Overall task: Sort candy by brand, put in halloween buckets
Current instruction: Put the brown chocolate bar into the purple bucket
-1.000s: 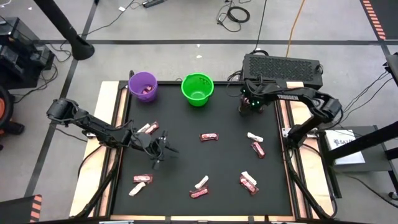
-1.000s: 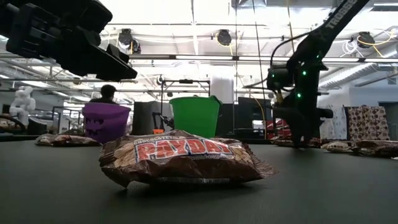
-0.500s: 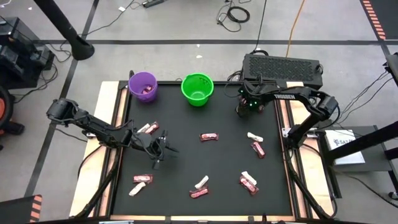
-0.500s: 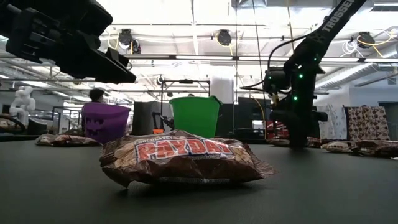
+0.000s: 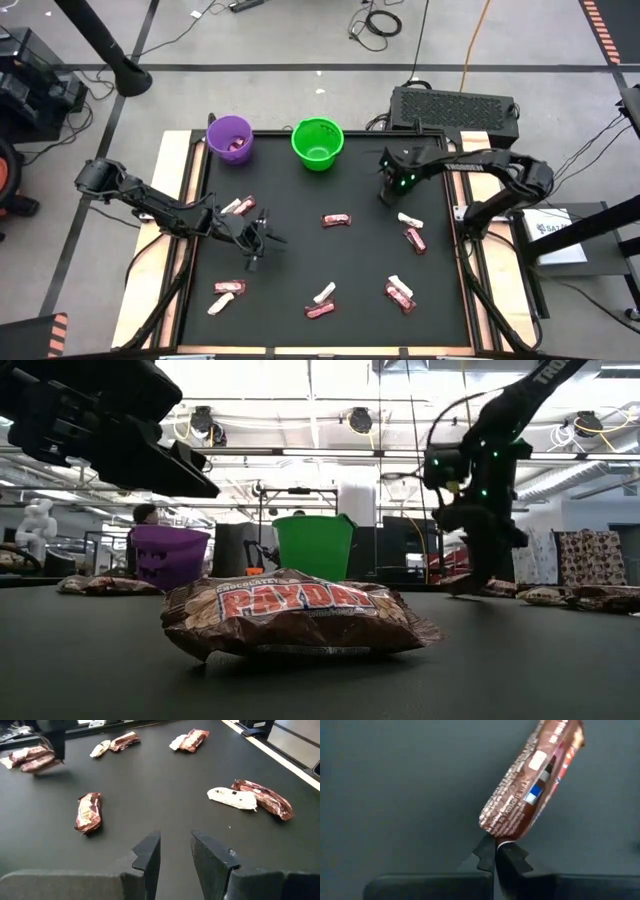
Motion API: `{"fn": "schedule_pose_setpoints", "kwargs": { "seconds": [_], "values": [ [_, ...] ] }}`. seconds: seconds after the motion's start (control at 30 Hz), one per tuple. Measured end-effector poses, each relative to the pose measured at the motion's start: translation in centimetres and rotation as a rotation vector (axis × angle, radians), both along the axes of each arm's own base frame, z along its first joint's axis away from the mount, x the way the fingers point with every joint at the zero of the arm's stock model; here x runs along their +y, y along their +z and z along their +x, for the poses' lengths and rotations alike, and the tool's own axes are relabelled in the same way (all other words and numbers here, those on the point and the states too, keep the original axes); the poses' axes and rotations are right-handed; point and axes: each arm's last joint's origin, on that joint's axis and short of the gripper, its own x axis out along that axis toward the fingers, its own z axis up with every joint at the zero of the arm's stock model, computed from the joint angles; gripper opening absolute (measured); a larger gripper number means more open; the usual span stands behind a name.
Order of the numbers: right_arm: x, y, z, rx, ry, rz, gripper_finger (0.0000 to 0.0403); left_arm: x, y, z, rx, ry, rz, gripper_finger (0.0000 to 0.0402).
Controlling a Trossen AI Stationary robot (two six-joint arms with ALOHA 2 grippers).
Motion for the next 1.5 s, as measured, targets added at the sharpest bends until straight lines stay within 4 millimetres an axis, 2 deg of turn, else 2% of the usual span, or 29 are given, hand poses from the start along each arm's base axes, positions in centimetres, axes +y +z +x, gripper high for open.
{"fn": "schedule_pose_setpoints", "kwargs": {
  "seconds": [0.2, 0.37, 0.5, 0.67, 0.8, 1.0, 1.13, 1.3, 1.5],
  "values": [
    [5.3, 0.4, 3.5, -0.17, 0.16, 0.036, 0.0001, -0.2, -0.3, 0.6, -0.033, -0.01, -0.009, 0.0116],
    [10.0, 1.2, 5.9, -0.344, 0.299, 0.016, 0.0001, -0.5, -0.8, 1.6, -0.12, -0.049, 0.067, 0.0116],
    [13.1, 2.0, 7.1, -0.484, 0.381, -0.055, 0.0, -0.7, -1.0, 2.5, -0.212, -0.069, 0.118, 0.0116],
    [16.0, 3.0, 7.9, -0.632, 0.42, -0.157, 0.0, -1.3, -0.7, 4.4, -0.271, -0.076, 0.143, 0.0116],
    [17.3, 3.5, 8.0, -0.69, 0.424, -0.253, 0.0, -1.9, -1.1, 5.8, -0.263, -0.111, 0.223, 0.0116],
    [18.4, 3.3, 8.1, -0.694, 0.425, -0.313, 0.0, -2.7, -1.3, 6.7, -0.283, -0.166, 0.332, 0.0116],
    [18.9, 2.8, 8.2, -0.683, 0.433, -0.347, 0.0, -2.6, -0.9, 7.0, -0.283, -0.078, 0.314, 0.0116],
    [19.4, 2.6, 8.3, -0.685, 0.449, -0.359, 0.0, -1.1, -0.7, 7.5, -0.269, 0.061, 0.305, 0.0116],
    [20.4, 2.3, 8.2, -0.7, 0.5, -0.348, 0.0, 1.9, -0.7, 8.1, -0.259, -0.027, 0.181, 0.0116]
  ]
}}
